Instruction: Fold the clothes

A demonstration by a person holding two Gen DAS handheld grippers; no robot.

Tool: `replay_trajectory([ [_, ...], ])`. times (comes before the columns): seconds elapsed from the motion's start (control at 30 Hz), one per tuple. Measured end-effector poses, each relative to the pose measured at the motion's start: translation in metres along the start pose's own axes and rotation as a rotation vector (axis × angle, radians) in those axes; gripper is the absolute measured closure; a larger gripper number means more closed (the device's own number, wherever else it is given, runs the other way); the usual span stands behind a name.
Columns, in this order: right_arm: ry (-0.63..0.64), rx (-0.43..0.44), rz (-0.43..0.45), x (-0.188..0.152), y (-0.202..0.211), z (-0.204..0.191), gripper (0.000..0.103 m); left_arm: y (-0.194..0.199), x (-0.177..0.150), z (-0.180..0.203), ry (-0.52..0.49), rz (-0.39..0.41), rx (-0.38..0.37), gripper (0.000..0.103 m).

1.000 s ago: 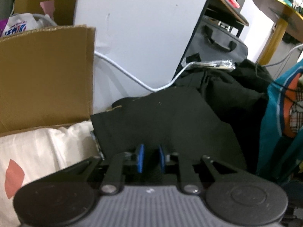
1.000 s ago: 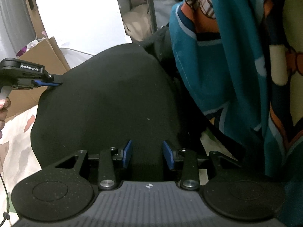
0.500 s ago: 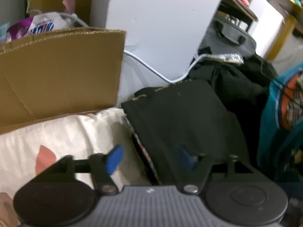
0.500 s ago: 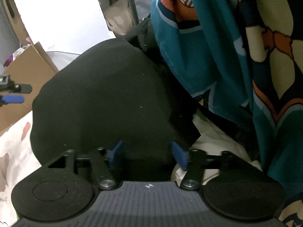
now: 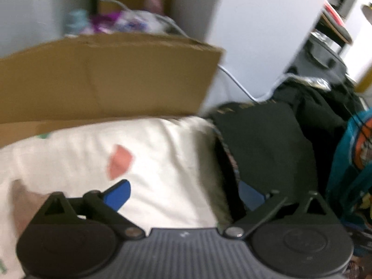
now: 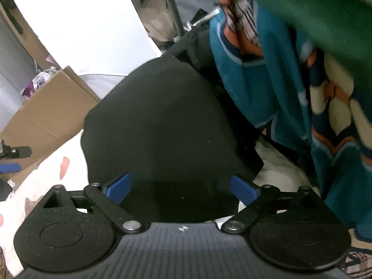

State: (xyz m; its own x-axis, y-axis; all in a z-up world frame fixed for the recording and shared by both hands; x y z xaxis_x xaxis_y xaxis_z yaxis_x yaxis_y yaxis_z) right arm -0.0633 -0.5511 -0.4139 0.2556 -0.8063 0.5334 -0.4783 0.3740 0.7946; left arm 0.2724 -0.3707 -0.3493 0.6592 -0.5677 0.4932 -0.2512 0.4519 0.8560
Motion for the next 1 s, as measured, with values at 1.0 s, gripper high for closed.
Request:
replay_trajectory([
  [1.0, 0.077, -0.018, -0.114, 0.038, 0.154, -0.061, 0.001, 0.251, -0.005, -0.058, 0.030, -0.048, 0.175, 0.000],
])
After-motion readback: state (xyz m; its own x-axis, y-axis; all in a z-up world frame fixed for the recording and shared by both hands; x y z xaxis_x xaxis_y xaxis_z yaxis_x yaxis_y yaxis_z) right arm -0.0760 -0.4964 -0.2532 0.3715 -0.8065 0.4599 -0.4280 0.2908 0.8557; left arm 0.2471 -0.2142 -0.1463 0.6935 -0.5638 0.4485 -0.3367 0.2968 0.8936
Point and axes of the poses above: each gripper's, at about its wrist camera, not at the fingertips, and y roughly against the way its jaws point, z to its right, x to its top, the point moved 9 cm from there along -y, roughly the way its jaws point
